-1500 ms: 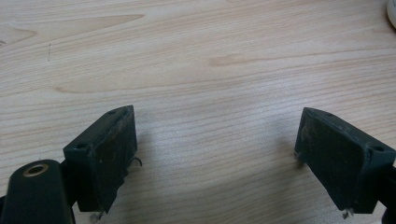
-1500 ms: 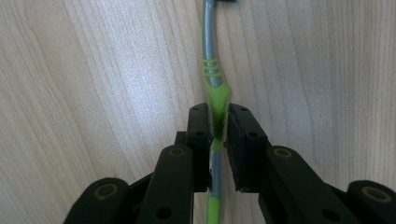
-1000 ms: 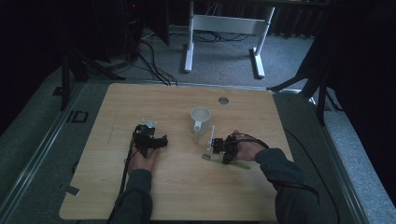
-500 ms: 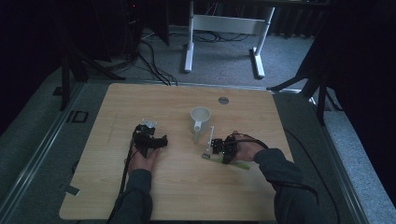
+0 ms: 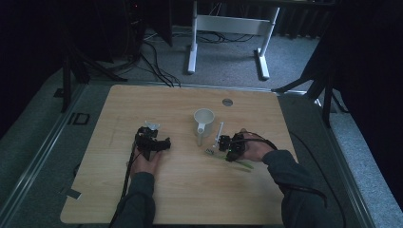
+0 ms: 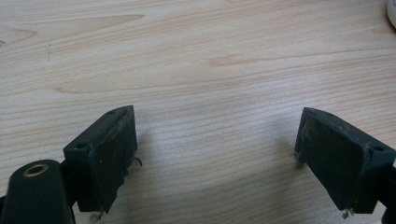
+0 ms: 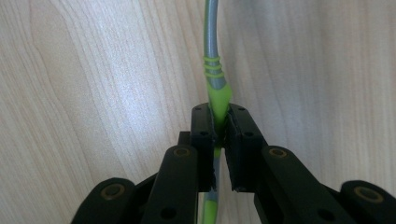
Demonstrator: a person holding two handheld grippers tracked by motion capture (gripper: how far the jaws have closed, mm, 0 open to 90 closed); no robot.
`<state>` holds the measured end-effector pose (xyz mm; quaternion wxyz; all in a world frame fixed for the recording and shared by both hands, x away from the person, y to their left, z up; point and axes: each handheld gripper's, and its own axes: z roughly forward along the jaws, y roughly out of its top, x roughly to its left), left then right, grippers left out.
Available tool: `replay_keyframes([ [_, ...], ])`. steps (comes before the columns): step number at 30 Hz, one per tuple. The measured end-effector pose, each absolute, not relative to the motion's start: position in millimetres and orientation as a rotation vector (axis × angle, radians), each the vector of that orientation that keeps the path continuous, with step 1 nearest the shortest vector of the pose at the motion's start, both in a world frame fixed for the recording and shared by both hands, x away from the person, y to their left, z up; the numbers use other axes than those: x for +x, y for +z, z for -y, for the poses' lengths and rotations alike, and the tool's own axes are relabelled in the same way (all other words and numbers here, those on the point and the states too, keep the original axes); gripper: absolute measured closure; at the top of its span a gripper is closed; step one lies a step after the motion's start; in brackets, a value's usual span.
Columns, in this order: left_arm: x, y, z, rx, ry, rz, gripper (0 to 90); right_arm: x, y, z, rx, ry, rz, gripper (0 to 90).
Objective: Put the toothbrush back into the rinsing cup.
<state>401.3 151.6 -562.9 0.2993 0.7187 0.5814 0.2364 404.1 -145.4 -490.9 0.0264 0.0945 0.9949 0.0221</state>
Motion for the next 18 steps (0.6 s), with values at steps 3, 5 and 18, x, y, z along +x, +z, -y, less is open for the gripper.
replay_keyframes([
  [3,401,-563,-152,1.908,0.628,-1.544,13.3,405,-486,148,0.308,0.104,-3.065,82.3],
  [5,401,-563,-152,1.908,0.628,-1.544,13.3,406,-483,149,0.314,0.122,-3.057,82.3],
  [18,401,-563,-152,1.908,0.627,-1.544,13.3,411,-466,154,0.374,0.244,-3.008,82.2],
])
